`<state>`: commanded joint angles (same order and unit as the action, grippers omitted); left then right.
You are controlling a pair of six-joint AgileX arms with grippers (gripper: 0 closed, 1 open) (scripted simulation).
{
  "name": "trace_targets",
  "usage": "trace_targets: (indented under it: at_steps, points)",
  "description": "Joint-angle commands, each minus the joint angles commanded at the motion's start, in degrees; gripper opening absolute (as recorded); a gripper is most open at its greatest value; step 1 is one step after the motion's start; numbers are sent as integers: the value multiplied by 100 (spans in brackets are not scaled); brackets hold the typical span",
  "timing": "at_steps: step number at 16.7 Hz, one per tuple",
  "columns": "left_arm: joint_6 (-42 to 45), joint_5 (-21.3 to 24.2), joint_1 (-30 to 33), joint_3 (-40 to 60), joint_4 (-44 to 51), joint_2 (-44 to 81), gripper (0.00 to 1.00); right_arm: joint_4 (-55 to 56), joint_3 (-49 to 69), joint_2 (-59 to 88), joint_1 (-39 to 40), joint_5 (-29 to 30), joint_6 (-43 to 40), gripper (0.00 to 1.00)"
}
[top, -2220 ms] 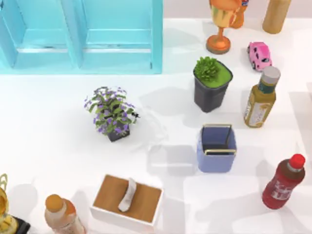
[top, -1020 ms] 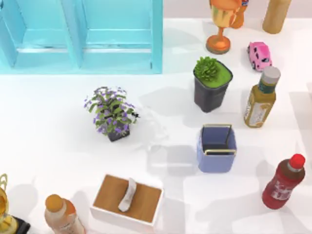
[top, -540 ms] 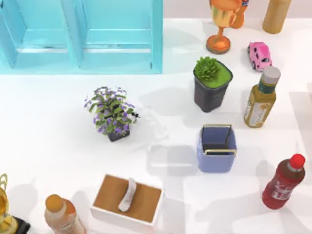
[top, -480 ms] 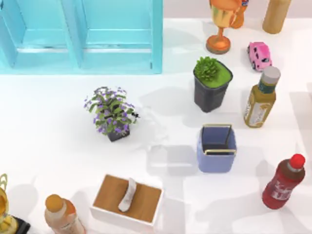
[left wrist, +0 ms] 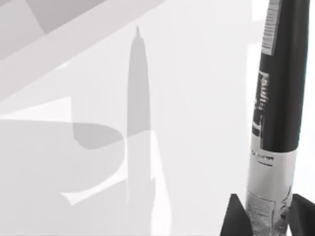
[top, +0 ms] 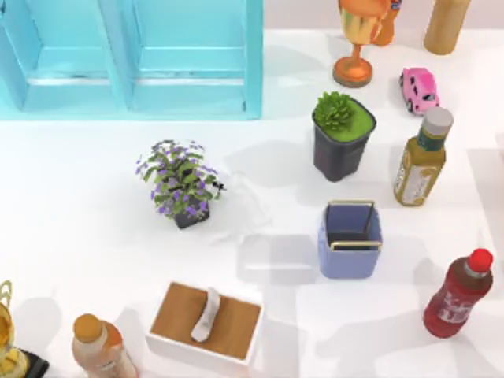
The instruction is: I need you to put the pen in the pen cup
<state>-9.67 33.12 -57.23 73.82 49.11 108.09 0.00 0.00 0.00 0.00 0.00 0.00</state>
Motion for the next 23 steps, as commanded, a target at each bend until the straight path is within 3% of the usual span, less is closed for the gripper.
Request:
trace_targets:
  at_steps: [6,14,19,23]
  points:
    - [1114,91,-921,115,1869,-1196,0,0,0,0,0,0,0,100]
    - [1190,122,-1004,153,1957,-1340,0,0,0,0,0,0,0,100]
    - [58,745,-1435,1222,1136,-1902,0,0,0,0,0,0,0,100]
    - [-1927,1702,-2026,2858,-10,-2665,0,0,0,0,0,0,0,100]
